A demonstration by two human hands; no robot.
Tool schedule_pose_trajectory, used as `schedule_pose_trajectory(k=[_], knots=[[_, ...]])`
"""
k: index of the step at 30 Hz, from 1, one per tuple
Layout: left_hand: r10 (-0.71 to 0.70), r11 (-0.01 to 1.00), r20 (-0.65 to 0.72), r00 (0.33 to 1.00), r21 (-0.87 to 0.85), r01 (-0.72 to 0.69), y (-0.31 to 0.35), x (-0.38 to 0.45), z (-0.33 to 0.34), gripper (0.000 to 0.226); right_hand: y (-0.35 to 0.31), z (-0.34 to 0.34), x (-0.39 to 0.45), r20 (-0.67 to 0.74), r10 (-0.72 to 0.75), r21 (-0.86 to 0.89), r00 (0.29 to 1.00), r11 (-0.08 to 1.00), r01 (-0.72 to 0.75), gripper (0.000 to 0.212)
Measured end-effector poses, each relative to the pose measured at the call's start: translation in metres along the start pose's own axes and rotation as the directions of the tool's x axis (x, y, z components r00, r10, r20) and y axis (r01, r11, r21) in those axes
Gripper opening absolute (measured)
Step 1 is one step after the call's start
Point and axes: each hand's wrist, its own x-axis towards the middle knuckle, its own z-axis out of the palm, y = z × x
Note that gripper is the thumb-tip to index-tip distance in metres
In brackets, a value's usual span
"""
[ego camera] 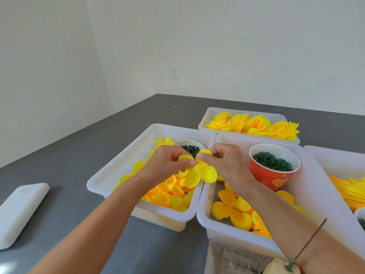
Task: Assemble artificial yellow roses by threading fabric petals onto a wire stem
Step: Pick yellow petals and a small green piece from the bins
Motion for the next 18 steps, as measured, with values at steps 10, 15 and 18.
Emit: schedule_pose_trajectory(k=[10,15,18], knots=[[0.039,0.999,0.016,0.999,0.032,-0.039,-0.0059,0.0012,0.0013,0.032,0.0013,-0.0002,0.0003,0.101,-0.022,-0.034,0.995,0.999,0.026,0.029],[0.083,0.994,-0.006,0.997,0.067,-0.082,-0.0099,0.0019,0.0024,0.039,0.0008,0.0033,-0.0005,0.031,-0.065,-0.066,0.997,0.996,0.067,0.042],[0.082,0.995,-0.010,0.997,0.065,-0.081,-0.0075,0.0007,0.0025,0.037,-0.0023,0.0044,-0.0015,0.005,-0.051,-0.052,0.999,0.997,0.051,0.049]])
